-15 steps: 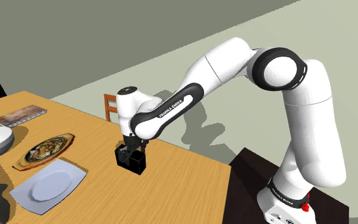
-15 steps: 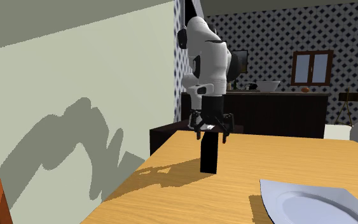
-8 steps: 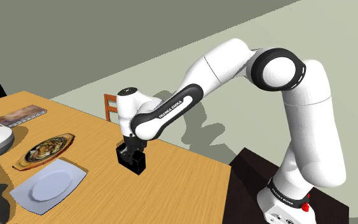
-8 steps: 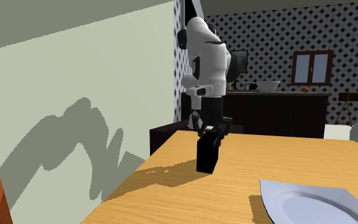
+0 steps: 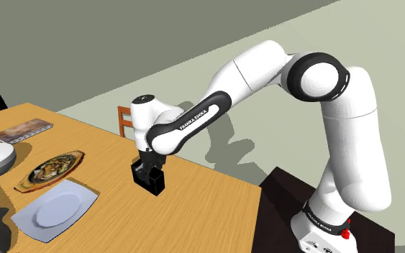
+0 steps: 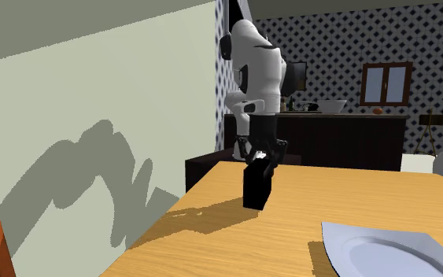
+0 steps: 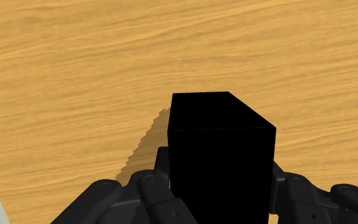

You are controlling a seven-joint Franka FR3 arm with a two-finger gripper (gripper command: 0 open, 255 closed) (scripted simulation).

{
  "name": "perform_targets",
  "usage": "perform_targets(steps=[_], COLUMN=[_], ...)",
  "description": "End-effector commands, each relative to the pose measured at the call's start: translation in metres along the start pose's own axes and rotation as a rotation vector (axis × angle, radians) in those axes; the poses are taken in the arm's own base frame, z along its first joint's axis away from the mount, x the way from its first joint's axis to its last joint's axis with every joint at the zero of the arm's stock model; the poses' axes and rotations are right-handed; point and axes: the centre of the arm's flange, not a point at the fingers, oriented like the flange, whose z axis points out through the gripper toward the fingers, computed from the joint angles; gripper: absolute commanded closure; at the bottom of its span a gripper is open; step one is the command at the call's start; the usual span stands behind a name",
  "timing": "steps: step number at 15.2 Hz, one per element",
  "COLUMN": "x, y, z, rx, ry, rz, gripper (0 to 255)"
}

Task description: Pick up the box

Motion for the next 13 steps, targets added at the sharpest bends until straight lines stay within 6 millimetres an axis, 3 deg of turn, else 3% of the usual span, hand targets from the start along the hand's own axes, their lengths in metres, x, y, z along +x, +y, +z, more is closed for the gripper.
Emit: perform_targets(steps=[1,11,13], x=[0.000,-0.001,-0.001], y=[0.001,0.002,0.002], z=[-0.012,-0.065,-0.066], rx=[0.000,0.000,0.000], ry=[0.001,0.001,0.001], rz=[0.000,0.000,0.000], gripper=[255,255,255])
